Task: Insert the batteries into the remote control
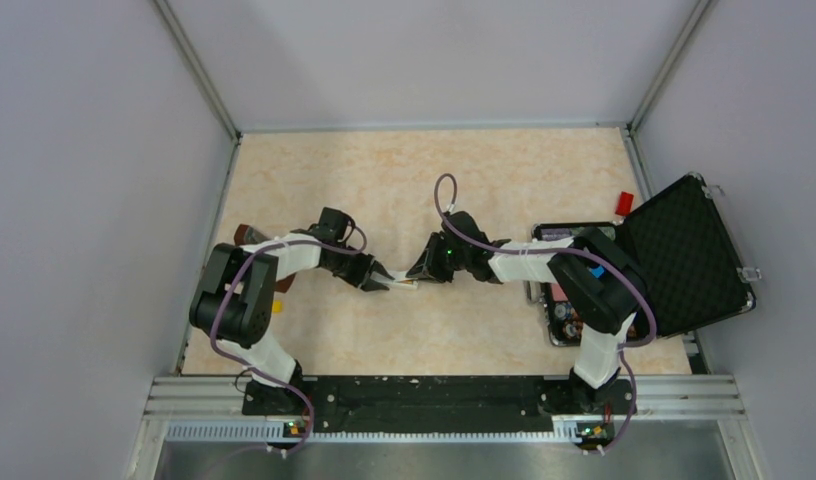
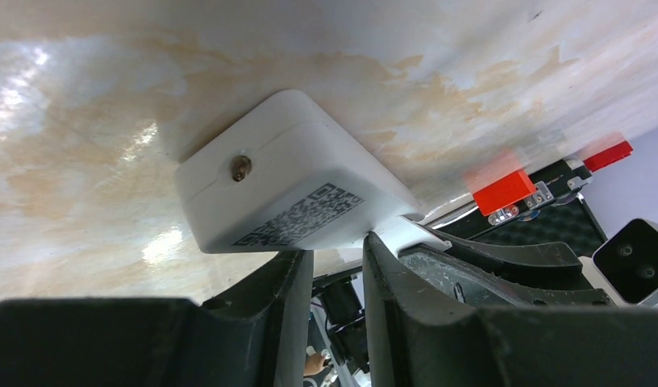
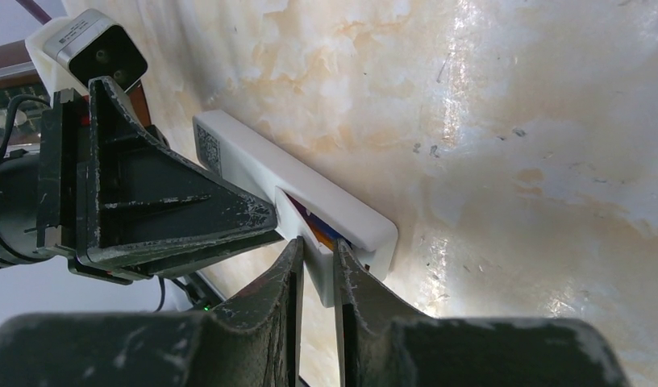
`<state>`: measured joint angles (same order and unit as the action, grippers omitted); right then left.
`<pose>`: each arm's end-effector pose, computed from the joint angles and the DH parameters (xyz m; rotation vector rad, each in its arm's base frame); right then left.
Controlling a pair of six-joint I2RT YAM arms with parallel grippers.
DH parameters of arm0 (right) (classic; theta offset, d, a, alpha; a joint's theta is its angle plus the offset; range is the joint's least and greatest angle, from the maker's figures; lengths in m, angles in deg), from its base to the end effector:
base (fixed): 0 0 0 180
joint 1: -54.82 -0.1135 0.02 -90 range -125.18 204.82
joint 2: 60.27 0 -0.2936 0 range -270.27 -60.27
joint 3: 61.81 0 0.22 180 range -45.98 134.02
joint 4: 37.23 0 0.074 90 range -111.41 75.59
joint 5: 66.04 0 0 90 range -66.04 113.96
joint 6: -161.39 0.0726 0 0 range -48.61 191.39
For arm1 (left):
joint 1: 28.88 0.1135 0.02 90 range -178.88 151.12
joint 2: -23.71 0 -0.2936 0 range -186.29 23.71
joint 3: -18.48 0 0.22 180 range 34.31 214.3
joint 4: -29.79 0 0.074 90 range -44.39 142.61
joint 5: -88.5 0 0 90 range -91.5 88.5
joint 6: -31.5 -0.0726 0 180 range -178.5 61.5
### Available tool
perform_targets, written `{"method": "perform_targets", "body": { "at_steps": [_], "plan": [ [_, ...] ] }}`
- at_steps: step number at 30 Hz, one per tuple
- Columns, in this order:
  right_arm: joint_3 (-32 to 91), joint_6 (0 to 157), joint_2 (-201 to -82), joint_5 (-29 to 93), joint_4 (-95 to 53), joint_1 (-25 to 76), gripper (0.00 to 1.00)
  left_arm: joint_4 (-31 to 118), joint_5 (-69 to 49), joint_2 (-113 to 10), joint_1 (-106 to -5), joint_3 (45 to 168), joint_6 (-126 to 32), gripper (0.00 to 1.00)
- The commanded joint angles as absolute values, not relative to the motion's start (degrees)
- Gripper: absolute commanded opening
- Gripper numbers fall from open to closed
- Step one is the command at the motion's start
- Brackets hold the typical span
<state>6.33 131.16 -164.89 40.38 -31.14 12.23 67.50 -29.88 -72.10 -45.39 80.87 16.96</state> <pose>0.2635 0.2701 0.1696 0.2260 2.6022 1.1280 0.2567 -0.1121 0.1540 1.3158 -2.5747 0.8528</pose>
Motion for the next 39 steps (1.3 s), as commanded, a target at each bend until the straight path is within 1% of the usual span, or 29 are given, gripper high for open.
{"method": "perform_targets", "body": {
  "at_steps": [1, 9, 15, 22, 25, 27, 30, 34, 39],
  "plan": [
    [6.14, 132.39, -167.14, 37.65, -26.64, 9.91, 0.17, 65.52, -17.03, -75.14, -45.93, 77.42, 15.40, 0.33],
    [3.43, 142.95, -167.52, 40.40, -31.62, 9.15, 0.16, 63.52, -16.61, -75.11, -45.93, 75.84, 15.16, 0.33],
    [3.10, 147.21, -168.23, 40.55, -32.58, 8.45, 0.16, 62.26, -16.02, -73.67, -45.92, 75.03, 14.40, 0.34],
    [1.57, 152.19, -169.99, 42.47, -35.43, 8.01, 0.16, 61.14, -15.90, -72.53, -45.93, 74.59, 13.53, 0.38],
    [1.37, 152.60, -170.05, 42.08, -35.17, 8.04, 0.16, 61.08, -15.99, -72.66, -45.93, 74.52, 12.73, 0.38],
    [1.60, 152.37, -170.41, 41.98, -34.92, 8.04, 0.17, 61.09, -16.28, -73.04, -45.93, 74.40, 11.97, 0.35],
    [1.74, 152.17, -170.42, 42.05, -34.51, 8.05, 0.21, 61.65, -16.61, -74.14, -45.93, 74.62, 10.72, 0.30],
    [1.30, 151.67, -168.96, 41.58, -33.21, 8.14, 0.29, 62.60, -16.29, -74.83, -45.88, 74.55, 10.10, 0.28],
    [0.70, 151.13, -166.69, 41.27, -32.04, 8.74, 0.34, 63.54, -15.24, -74.68, -45.91, 74.67, 9.92, 0.27]
  ]
}}
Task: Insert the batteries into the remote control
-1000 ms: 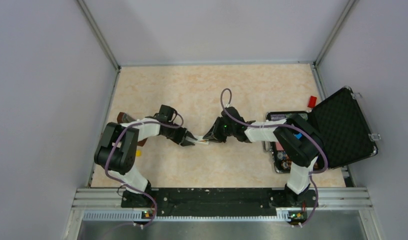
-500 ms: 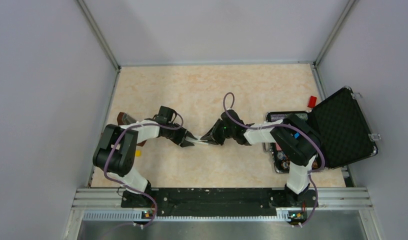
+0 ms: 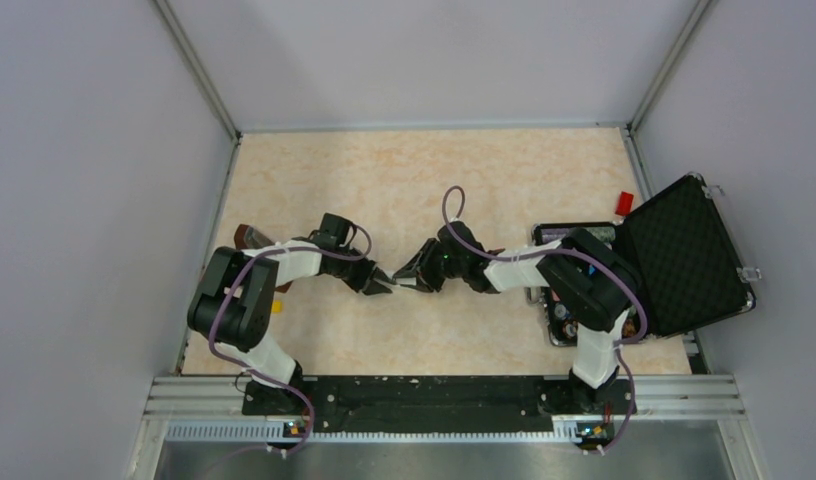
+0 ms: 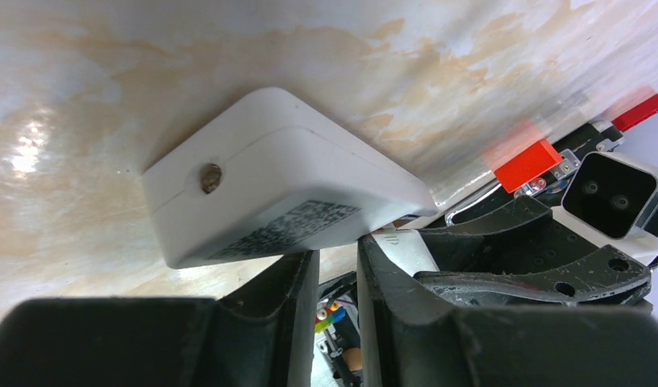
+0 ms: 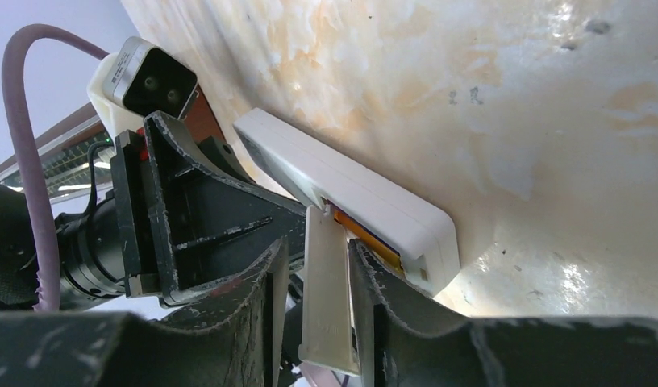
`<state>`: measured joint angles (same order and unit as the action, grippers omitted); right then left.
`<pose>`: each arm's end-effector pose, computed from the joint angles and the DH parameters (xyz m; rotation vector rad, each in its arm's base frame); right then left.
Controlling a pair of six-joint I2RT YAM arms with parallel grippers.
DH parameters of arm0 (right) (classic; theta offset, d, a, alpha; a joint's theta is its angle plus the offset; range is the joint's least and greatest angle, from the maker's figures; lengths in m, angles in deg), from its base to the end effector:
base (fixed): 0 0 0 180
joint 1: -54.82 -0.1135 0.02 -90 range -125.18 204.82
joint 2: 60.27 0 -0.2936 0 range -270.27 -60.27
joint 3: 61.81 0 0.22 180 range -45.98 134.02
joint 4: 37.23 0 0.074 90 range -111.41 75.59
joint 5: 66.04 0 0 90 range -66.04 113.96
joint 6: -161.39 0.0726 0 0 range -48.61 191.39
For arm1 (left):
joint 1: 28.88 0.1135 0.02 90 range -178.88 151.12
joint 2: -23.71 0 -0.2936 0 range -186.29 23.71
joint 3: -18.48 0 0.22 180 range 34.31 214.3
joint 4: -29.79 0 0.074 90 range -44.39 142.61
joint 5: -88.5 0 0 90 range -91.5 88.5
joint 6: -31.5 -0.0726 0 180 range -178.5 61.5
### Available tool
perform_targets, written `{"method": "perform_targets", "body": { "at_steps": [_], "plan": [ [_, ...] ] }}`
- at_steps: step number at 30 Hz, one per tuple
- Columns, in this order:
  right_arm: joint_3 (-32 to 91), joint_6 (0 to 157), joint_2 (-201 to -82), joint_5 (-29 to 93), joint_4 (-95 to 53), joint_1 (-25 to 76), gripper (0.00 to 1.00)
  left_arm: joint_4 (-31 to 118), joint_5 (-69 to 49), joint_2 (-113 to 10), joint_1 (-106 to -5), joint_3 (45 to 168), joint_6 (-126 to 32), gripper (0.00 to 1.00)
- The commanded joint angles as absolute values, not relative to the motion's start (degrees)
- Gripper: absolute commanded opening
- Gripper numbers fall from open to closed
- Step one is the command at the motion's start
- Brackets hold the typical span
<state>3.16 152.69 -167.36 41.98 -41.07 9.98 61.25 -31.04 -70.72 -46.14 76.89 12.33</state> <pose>0.2549 0.2851 0.1580 0.6416 2.6051 1.3481 0.2502 -0.1152 0.1501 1.1747 -2.6658 0.9540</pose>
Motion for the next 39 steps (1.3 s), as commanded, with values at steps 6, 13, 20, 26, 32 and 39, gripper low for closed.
{"method": "perform_targets", "body": {
  "at_steps": [6, 13, 20, 26, 32, 39],
  "plan": [
    [-0.04, 149.87, -162.77, 40.86, -30.17, 9.30, 0.35, 63.75, -14.73, -73.91, -45.82, 74.82, 10.14, 0.23],
    [0.32, 145.34, -159.62, 38.59, -25.22, 10.15, 0.35, 63.81, -14.68, -73.21, -45.84, 75.16, 10.48, 0.21],
    [2.27, 141.05, -158.92, 35.44, -22.52, 10.48, 0.35, 63.42, -15.34, -73.88, -45.84, 75.11, 10.82, 0.21],
    [3.10, 139.31, -158.91, 33.76, -21.58, 11.02, 0.35, 63.28, -15.39, -73.62, -45.82, 75.16, 10.67, 0.21],
    [3.59, 137.79, -159.22, 33.91, -21.85, 11.31, 0.37, 63.54, -15.47, -73.33, -45.82, 75.11, 10.49, 0.21],
    [3.15, 137.35, -157.07, 33.95, -23.52, 11.35, 0.45, 63.68, -15.49, -72.98, -45.83, 75.22, 10.41, 0.21]
  ]
}}
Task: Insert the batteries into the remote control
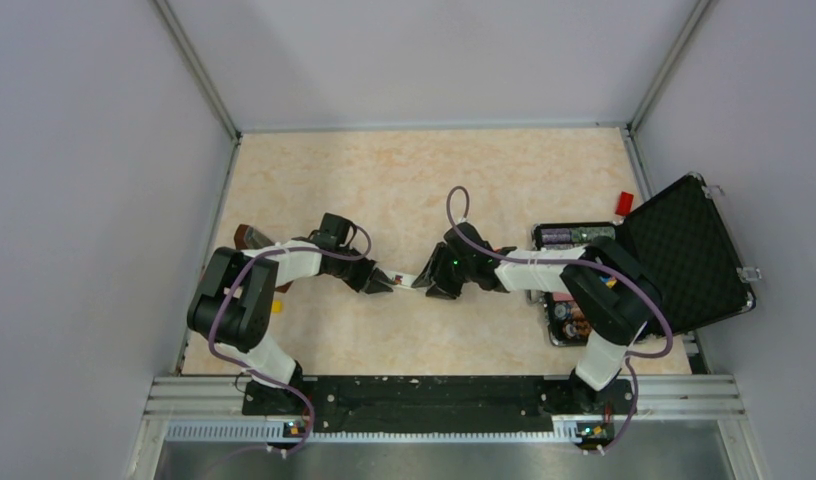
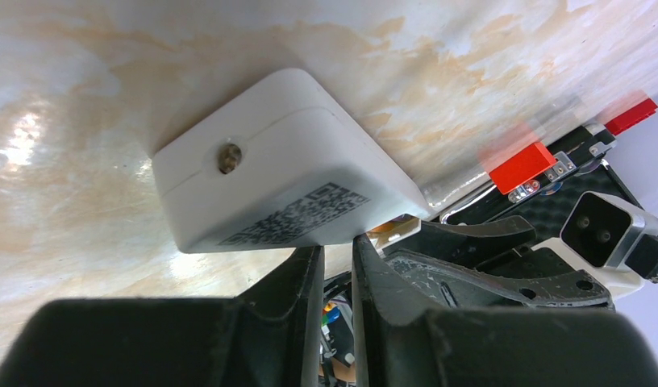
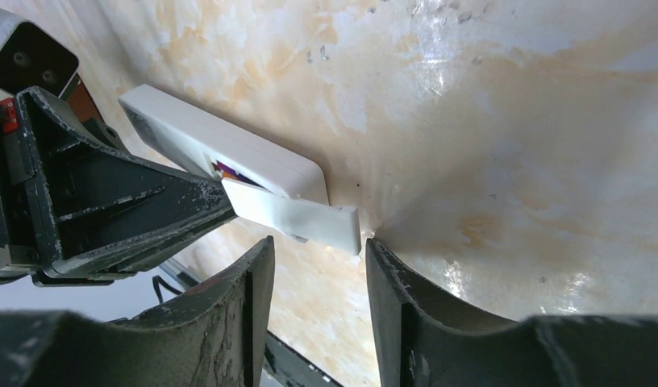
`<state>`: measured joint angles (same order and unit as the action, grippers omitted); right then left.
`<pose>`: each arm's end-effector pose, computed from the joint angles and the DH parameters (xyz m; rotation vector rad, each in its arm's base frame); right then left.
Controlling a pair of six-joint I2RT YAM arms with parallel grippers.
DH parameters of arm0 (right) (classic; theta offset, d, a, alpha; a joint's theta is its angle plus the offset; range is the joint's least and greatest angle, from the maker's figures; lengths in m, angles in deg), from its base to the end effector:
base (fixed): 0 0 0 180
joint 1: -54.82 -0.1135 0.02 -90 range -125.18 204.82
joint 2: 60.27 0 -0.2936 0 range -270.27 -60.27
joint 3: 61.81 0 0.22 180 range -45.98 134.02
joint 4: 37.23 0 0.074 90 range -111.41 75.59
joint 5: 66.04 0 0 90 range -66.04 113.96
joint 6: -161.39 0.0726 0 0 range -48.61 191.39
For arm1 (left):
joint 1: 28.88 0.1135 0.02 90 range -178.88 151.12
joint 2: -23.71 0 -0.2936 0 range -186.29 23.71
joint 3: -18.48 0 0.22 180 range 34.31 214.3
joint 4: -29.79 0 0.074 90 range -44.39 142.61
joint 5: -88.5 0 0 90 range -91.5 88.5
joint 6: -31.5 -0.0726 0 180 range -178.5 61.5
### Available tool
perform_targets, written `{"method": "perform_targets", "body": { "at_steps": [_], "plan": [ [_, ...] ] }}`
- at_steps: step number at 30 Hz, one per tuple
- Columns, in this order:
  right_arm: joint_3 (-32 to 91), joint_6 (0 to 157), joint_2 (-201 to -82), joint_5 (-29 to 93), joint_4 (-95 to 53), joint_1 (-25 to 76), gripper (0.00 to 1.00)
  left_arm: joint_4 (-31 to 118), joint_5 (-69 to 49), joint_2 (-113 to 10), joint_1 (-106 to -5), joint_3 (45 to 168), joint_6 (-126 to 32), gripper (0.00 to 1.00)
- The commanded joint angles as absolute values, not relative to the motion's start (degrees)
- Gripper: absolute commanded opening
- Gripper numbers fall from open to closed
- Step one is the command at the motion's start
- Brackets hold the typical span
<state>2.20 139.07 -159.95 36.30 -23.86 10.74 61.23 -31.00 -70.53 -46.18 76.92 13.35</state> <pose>0.2357 0.2498 0.1652 0.4511 2.6993 1.0113 0.2502 -0.1154 0.1511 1.1949 -2.6536 0.9555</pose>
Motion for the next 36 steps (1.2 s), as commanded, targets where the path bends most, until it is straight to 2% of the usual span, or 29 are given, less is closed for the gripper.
{"method": "perform_targets", "body": {
  "at_steps": [1, 13, 26, 31, 36],
  "plan": [
    [3.15, 137.46, -157.07, 33.78, -23.48, 11.39, 0.46, 63.68, -15.60, -72.91, -45.84, 75.26, 10.46, 0.21],
    [3.50, 137.79, -160.38, 32.90, -24.56, 11.65, 0.47, 64.04, -15.82, -72.59, -45.84, 75.44, 10.38, 0.21],
    [5.59, 136.65, -160.73, 33.97, -23.93, 11.68, 0.34, 64.41, -14.84, -71.27, -45.84, 75.85, 10.13, 0.18],
    [5.87, 137.19, -160.24, 34.13, -23.83, 11.65, 0.30, 64.34, -14.04, -69.78, -45.84, 76.11, 9.83, 0.13],
    [6.29, 137.89, -160.30, 34.33, -23.87, 11.66, 0.28, 64.25, -13.55, -66.82, -45.93, 77.01, 9.10, 0.13]
  ]
}}
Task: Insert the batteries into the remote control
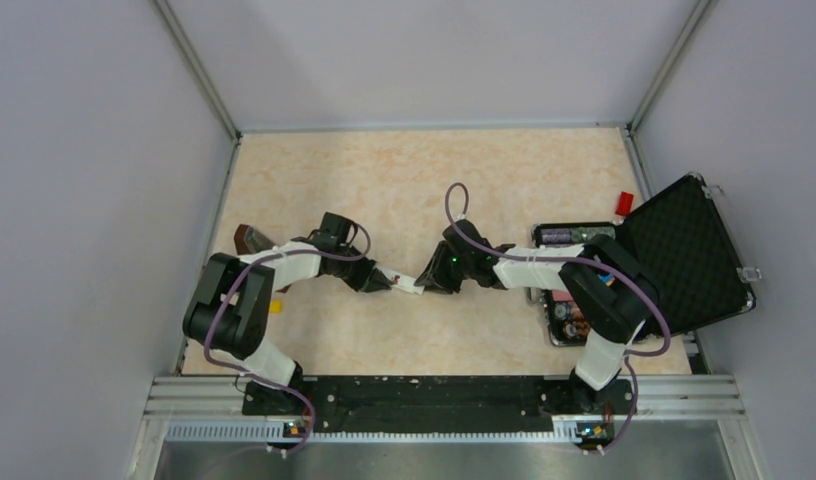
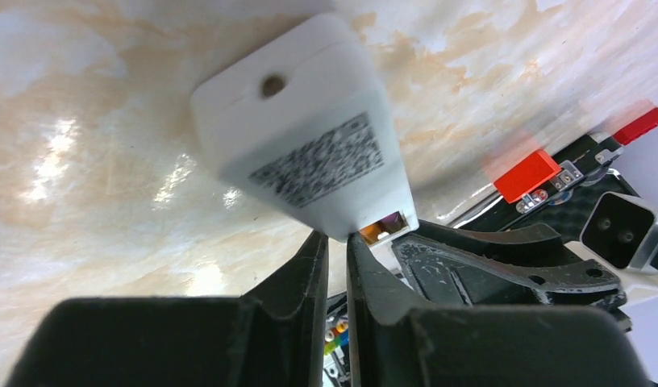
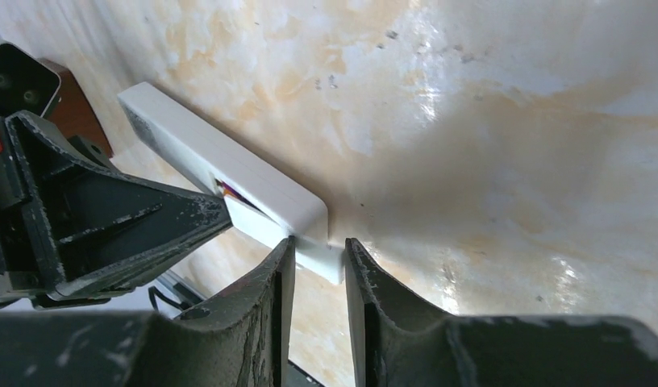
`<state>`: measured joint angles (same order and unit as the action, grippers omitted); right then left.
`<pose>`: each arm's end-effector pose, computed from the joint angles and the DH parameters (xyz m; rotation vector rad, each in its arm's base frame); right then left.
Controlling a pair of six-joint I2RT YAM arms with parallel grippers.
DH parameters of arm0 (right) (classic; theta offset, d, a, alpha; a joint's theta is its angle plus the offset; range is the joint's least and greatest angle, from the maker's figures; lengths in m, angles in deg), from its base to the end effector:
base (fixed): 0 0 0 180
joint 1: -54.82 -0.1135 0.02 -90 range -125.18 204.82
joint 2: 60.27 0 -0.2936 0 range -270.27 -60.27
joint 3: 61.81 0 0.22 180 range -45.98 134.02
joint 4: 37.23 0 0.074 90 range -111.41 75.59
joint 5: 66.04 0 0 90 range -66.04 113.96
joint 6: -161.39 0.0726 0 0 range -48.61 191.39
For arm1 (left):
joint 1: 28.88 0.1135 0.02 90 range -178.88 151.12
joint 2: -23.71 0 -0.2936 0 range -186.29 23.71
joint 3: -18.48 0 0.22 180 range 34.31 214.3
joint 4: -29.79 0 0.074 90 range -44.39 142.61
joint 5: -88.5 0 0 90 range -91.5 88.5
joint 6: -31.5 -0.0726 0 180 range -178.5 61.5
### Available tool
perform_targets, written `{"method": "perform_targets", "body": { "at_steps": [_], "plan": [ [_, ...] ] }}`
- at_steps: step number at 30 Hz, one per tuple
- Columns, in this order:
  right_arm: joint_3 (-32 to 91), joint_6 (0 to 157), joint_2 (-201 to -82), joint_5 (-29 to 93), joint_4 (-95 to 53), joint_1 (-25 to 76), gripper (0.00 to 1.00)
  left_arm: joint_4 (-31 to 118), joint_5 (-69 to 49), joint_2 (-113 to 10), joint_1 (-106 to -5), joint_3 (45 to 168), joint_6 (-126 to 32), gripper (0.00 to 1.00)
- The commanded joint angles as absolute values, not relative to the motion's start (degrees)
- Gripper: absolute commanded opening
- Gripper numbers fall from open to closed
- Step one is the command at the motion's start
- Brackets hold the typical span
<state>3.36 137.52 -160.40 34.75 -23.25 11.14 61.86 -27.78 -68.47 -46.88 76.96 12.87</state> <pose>0.2418 0.2497 0.1669 0.4337 2.6777 0.9778 0.2481 -0.1144 0.1580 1.2010 -2.7209 0.9414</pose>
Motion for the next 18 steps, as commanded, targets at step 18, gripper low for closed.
{"method": "perform_targets", "body": {
  "at_steps": [18],
  "plan": [
    [5.48, 140.55, -159.66, 36.01, -25.21, 11.58, 0.45, 61.48, -13.55, -60.62, -45.93, 75.85, 7.24, 0.40]
  ]
}}
